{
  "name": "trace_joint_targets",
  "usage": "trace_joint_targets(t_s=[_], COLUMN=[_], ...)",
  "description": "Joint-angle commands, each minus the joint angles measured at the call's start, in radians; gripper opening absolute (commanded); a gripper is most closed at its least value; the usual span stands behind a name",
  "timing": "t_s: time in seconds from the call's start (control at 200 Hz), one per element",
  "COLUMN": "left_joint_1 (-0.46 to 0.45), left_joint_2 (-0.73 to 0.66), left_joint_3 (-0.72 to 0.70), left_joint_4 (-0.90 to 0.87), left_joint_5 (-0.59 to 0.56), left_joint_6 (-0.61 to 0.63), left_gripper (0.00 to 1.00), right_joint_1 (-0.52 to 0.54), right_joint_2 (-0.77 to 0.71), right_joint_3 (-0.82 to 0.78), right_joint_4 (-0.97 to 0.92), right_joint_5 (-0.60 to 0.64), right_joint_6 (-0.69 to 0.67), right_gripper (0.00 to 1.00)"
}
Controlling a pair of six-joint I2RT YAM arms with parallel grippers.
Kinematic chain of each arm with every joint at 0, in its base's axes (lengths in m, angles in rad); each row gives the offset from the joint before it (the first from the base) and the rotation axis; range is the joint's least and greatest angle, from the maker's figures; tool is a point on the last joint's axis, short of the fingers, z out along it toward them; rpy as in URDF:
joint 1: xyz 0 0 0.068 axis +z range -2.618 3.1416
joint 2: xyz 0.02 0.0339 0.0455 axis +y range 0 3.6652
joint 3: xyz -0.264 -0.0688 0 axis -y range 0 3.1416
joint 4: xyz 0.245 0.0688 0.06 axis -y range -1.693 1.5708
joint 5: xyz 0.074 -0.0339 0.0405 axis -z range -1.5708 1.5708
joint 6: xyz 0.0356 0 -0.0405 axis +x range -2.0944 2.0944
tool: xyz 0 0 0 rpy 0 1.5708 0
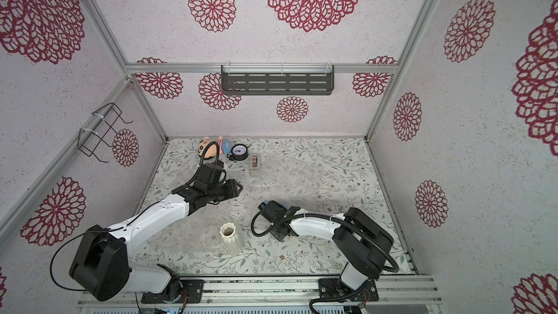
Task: Wrap vases in bubble wrap
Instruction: Wrap the vase in bubble wrap.
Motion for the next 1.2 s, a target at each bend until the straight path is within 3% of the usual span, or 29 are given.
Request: trace_joint_targets(t_s=[0.0, 0.135, 0.37, 0.971, 1.196], left_joint_1=[-0.003, -0.003, -0.003, -0.005, -0.047], left_joint_2=[-0.003, -0.015, -0.046, -0.036, -0.017], left_joint_3=[-0.001, 0.001, -0.004, 0.030, 0.056], left_joint_4=[0.020, 0.023, 0.023, -0.024, -0.048], left_joint_5=[-0.006, -0.005, -0.006, 0.053, 0.059], left_joint_6=[-0.012, -0.020, -0.021, 0.044, 0.063], left_gripper=[0.43, 0.43, 0.43, 0.44, 0.45], right_joint_1=[0.003, 0.000, -0.019, -0.158, -0.208], right_joint_2=[-0.006, -0.015, -0.043, -0.050, -0.038], right_joint_3=[0.021, 0.042, 0.092, 0.204, 0.240], right_joint_4=[-0.015, -0.022, -0.057, -0.142, -0.176], right_joint_5=[0.014, 0.016, 0.016, -0.121, -0.163], right_joint_6=[-0.005, -0.007, -0.009, -0.077, -0.091], right_gripper=[0.22, 0.08, 0.01, 0.00, 0.00])
